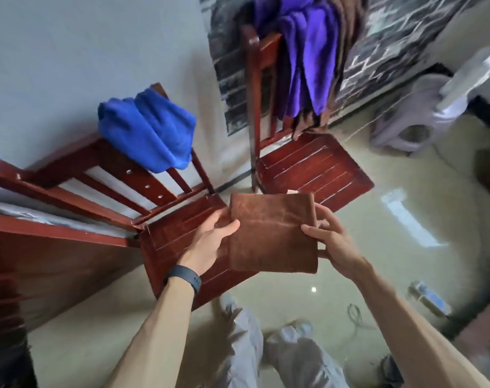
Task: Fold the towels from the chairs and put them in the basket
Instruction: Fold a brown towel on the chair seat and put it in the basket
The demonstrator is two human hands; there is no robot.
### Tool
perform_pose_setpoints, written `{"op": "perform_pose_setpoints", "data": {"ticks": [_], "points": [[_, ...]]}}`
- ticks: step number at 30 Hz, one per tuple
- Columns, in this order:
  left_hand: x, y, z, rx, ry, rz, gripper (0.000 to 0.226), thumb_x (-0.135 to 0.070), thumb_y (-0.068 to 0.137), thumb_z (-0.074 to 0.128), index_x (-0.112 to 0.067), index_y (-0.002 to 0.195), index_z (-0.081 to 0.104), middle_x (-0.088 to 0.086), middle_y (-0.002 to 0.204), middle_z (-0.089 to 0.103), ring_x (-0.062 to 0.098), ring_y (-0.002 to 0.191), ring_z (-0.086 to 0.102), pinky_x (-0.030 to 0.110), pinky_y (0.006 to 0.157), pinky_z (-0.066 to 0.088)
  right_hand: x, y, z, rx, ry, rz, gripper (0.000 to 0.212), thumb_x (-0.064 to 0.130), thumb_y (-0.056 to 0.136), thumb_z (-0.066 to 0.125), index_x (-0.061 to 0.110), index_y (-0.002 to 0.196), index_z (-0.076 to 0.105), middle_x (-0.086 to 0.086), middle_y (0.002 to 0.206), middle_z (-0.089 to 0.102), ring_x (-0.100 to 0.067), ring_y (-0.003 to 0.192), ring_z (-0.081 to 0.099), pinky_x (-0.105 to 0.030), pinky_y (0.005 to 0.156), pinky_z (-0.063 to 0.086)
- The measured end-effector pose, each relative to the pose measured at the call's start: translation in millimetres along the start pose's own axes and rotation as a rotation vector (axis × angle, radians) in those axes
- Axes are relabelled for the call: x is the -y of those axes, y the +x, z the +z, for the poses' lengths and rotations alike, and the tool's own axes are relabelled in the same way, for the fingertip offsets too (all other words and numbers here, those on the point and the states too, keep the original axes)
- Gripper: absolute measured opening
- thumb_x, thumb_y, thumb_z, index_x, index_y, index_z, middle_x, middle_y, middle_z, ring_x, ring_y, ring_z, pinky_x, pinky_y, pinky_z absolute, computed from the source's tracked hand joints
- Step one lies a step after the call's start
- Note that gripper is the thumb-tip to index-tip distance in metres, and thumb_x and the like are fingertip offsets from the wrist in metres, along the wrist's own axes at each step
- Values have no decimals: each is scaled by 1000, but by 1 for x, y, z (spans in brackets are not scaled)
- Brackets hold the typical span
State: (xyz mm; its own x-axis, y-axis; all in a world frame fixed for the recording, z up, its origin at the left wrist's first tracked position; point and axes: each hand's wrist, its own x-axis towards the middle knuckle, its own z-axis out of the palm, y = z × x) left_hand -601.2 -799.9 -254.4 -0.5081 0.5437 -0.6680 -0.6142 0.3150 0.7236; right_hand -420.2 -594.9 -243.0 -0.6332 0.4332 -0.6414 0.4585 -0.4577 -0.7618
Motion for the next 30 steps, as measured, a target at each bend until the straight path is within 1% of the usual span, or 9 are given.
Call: {"op": "perform_pose_setpoints", "data": {"ticks": [4,6,8,16,21,23,25,27,30], "points": [[-44,-19,93,130,126,27,36,-20,88,74,-36,119,67,8,123,69,33,113,66,56,94,53,40,-67,-83,-79,-3,-128,50,9,90,69,46,123,63,-9,97,57,-20,94,70,-40,70,60],[-62,-28,145,192,191,52,36,-22,88,74,-38,119,65,5,119,70,30,111,66,47,84,57,51,-100,-124,-131,35,-171,49,8,91,69,44,124,63,-11,96,52,-18,90,69,-36,67,59],[-75,-34,196,253,236,71,36,-20,90,72,-36,121,63,6,116,72,28,107,68,42,78,57,60,-131,-161,-198,83,-218,48,7,91,69,41,124,63,-11,95,51,-18,87,68,-34,66,59],[-124,-33,399,571,441,117,27,-13,94,65,-15,120,67,9,117,72,25,102,70,43,80,57,80,-220,-290,-520,272,-408,46,7,91,70,40,122,65,-15,94,55,-20,89,69,-36,65,59],[-147,-16,516,716,530,182,26,-18,93,67,-19,119,65,8,109,73,24,95,68,42,76,57,105,-238,-370,-681,303,-487,49,20,87,76,37,130,60,-19,105,67,-28,100,71,-51,77,61],[-156,-3,562,768,525,187,27,-18,93,68,-17,119,65,10,110,73,26,94,70,45,80,58,119,-236,-404,-722,310,-507,56,30,80,80,37,131,58,-19,107,66,-30,102,71,-50,75,61],[-165,17,609,798,494,180,28,-16,91,69,-14,118,64,14,111,72,28,94,71,48,81,58,135,-229,-442,-766,324,-519,52,24,85,79,36,131,58,-19,105,65,-31,99,71,-43,67,60],[-175,35,654,823,466,163,26,-11,91,68,-12,117,63,11,105,74,27,90,73,44,73,60,149,-217,-481,-799,342,-534,46,16,89,73,37,128,61,-24,103,64,-30,93,72,-42,63,60],[-193,63,717,855,455,107,27,-9,90,70,-10,115,63,17,109,73,29,90,74,41,71,59,173,-197,-537,-846,378,-527,44,13,90,71,42,122,64,-25,104,66,-27,89,73,-47,68,62]]}}
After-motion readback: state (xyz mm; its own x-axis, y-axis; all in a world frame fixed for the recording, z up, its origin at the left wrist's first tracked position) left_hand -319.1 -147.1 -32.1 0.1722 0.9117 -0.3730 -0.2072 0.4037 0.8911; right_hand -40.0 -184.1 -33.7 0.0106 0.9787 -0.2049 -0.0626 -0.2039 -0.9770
